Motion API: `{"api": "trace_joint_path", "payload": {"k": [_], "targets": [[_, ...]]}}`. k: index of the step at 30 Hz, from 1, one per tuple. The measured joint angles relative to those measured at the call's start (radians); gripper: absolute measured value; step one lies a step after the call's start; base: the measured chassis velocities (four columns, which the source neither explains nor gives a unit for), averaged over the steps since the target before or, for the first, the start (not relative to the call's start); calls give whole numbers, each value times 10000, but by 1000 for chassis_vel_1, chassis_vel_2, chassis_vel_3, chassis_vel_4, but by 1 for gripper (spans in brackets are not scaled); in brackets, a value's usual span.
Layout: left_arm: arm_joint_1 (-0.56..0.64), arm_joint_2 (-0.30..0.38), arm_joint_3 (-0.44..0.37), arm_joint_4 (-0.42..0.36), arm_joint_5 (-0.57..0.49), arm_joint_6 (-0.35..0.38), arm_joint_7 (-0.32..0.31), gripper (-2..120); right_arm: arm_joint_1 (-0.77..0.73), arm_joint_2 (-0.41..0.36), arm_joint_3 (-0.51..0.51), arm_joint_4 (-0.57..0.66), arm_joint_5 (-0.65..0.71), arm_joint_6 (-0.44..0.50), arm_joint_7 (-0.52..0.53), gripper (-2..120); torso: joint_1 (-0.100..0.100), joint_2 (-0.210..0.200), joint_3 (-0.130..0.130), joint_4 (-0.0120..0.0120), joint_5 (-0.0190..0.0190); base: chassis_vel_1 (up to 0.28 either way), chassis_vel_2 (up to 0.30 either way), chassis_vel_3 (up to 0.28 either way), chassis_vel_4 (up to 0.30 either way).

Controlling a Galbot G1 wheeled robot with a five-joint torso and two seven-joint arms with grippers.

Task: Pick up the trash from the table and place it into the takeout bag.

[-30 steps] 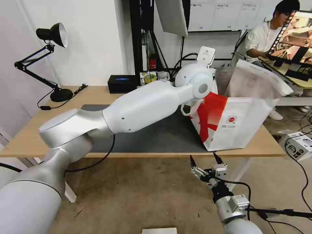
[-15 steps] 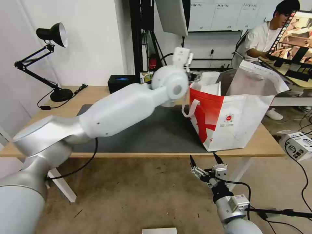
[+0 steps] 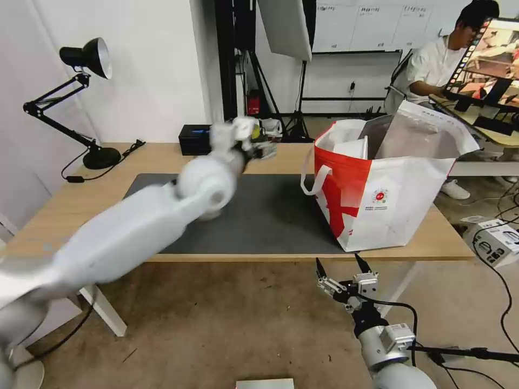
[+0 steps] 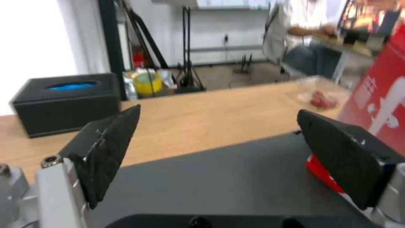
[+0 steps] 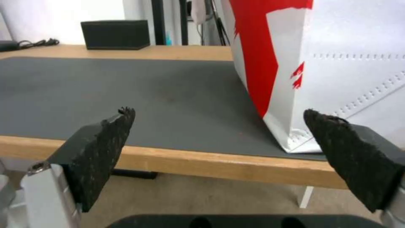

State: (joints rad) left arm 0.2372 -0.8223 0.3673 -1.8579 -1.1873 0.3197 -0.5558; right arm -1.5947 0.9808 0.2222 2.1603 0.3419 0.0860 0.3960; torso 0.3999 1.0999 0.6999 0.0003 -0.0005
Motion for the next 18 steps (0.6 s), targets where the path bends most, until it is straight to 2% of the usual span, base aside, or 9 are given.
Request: {"api": "trace_joint_path", "payload": {"k": [2,3,6,7,10,11,15,16,18], "targets": [[994,482,-810,-237,497,-326,541,100,-1,0,1,0,0,1,2,100,0,0,0,-2,2,0,0,0,0],[994,482,-810,-237,497,-326,541,100,-1,0,1,0,0,1,2,100,0,0,0,-2,2,0,0,0,0],[2633,899,-2123,-533,1201,-578,1047,100,0,0,0,0,0,1,1,100,1,0,0,-5,3,0,0,0,0],[2633,899,-2123,-533,1201,-578,1047,100,0,0,0,0,0,1,1,100,1,0,0,-5,3,0,0,0,0],[5160,1116,-4262,-926,1986,-1039,1413,100,0,0,0,0,0,1,1,100,0,0,-1,-1,5,0,0,0,0],[5160,1116,-4262,-926,1986,-1039,1413,100,0,0,0,0,0,1,1,100,0,0,-1,-1,5,0,0,0,0],[7852,1255,-6081,-1189,3054,-1999,1970,100,0,0,0,0,0,1,1,100,0,0,0,-2,5,0,0,0,0],[7852,1255,-6081,-1189,3054,-1999,1970,100,0,0,0,0,0,1,1,100,0,0,0,-2,5,0,0,0,0],[8720,1078,-6868,-1273,3329,-2315,2095,100,-1,0,0,0,0,1,0,100,0,1,-1,0,1,0,0,0,0]]}}
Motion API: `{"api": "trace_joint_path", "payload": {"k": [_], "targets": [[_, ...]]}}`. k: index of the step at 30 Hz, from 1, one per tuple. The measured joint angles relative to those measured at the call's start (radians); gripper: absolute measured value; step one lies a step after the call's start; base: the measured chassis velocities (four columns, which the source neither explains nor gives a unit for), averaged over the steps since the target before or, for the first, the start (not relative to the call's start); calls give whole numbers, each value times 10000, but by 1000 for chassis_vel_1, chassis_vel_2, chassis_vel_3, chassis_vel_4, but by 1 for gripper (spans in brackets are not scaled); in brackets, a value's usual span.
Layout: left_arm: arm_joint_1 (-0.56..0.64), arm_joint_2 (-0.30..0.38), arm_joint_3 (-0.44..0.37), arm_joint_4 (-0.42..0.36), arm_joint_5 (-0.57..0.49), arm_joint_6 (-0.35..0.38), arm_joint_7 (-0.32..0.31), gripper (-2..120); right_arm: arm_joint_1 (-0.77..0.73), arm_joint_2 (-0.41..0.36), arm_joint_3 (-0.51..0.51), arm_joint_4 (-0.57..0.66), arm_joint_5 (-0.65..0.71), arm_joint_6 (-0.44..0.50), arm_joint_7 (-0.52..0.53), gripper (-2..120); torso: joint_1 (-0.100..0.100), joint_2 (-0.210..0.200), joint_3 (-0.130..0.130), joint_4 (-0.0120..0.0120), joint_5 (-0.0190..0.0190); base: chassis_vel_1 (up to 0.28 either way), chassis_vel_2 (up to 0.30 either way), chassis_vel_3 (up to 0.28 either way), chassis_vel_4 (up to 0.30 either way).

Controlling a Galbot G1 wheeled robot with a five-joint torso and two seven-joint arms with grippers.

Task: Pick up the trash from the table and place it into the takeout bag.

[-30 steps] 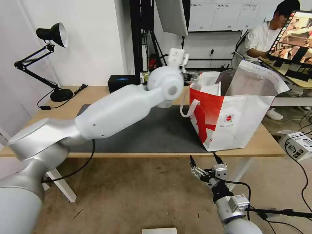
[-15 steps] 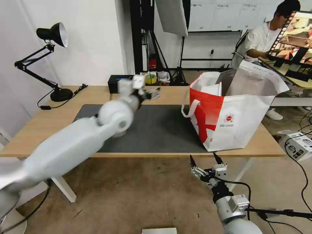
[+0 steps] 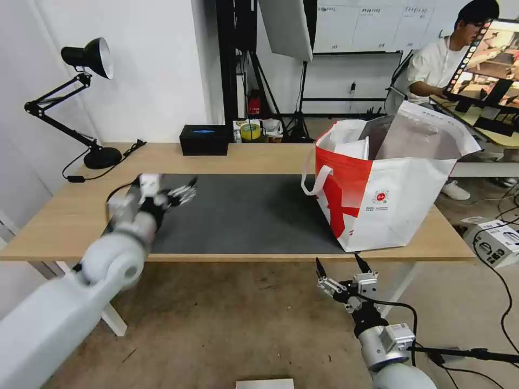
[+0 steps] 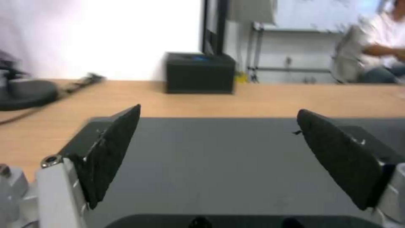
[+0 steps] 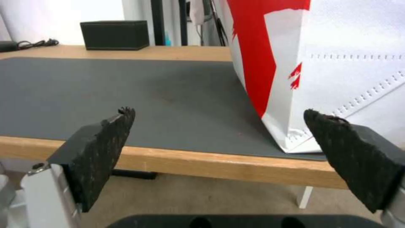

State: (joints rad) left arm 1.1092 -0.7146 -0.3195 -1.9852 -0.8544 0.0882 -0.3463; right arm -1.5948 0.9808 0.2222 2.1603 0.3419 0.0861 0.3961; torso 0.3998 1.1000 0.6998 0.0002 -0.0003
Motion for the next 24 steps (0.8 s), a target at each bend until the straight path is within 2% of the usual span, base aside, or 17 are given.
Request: {"api": "trace_joint_path", "payload": {"k": [1,4,9,11,18,24], "targets": [[0,0,0,0,0,0,0,100,0,0,0,0,0,0,0,100,0,0,0,0,0,0,0,0,0],[1477,-565,-1276,-121,592,-655,132,100,0,1,0,0,0,0,1,100,0,0,1,0,1,0,0,0,0],[2349,-1137,-1889,-177,1150,-1032,168,100,1,0,0,0,0,0,1,100,0,0,1,-3,0,0,0,0,0],[3061,-1566,-2331,-382,1487,-1178,231,100,0,0,0,0,0,0,1,100,1,0,1,-3,4,0,0,0,0],[4140,-2155,-2908,-599,2132,-1418,488,100,1,0,0,0,0,0,1,100,1,1,1,-3,4,0,0,0,0],[5228,-2951,-3335,-616,2790,-1811,923,100,0,0,0,0,0,0,1,100,1,1,1,-2,4,0,0,0,0]]}}
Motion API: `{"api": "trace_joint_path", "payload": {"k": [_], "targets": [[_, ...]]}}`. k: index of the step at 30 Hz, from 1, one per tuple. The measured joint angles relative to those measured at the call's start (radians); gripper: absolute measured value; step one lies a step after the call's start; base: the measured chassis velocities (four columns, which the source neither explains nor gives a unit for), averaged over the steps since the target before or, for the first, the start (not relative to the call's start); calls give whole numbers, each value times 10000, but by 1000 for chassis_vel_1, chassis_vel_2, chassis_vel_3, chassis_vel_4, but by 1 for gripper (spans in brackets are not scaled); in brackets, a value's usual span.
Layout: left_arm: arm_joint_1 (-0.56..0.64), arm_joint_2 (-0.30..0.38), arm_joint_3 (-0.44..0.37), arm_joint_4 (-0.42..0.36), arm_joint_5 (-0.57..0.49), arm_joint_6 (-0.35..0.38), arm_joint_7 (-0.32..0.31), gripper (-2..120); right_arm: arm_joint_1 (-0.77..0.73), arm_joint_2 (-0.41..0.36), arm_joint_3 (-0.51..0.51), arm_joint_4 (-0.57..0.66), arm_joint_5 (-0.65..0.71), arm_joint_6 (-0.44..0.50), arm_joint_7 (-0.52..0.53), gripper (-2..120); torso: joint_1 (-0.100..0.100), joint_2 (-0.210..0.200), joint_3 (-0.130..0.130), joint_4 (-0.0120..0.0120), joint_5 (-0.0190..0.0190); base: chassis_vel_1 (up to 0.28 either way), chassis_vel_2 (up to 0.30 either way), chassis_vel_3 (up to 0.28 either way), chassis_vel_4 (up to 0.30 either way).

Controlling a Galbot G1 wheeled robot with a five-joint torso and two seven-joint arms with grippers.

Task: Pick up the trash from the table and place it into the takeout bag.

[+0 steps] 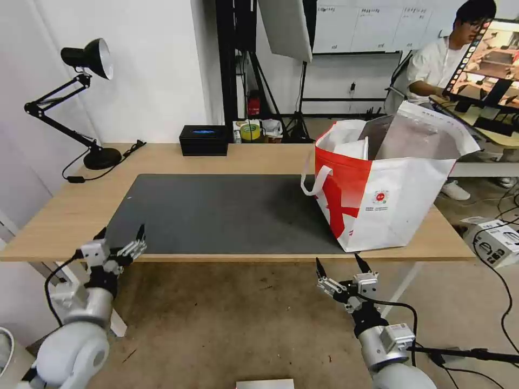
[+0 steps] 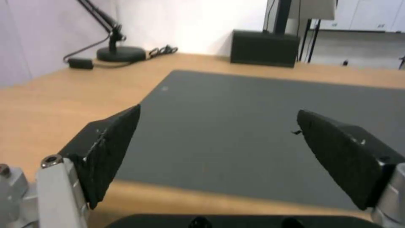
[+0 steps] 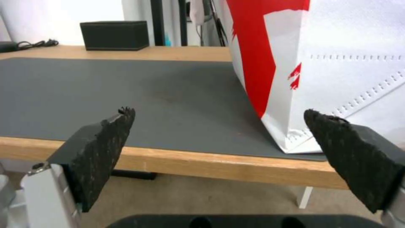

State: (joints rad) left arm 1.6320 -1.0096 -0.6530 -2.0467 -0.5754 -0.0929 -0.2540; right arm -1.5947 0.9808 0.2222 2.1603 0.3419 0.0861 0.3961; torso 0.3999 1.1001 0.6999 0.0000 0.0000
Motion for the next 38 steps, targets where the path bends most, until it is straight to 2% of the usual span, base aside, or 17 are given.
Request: {"api": "trace_joint_path", "payload": {"k": [4,10,38], "targets": [[559,-463,-76,2,341,-286,195,100,0,0,0,0,0,0,0,100,0,0,0,0,0,0,0,0,0],[915,-721,-116,-5,491,-540,351,100,0,0,0,0,0,0,0,100,0,0,0,0,0,0,0,0,0],[904,-698,-134,-19,405,-562,421,100,0,0,0,0,0,0,0,100,1,-1,1,0,0,0,0,0,0]]}}
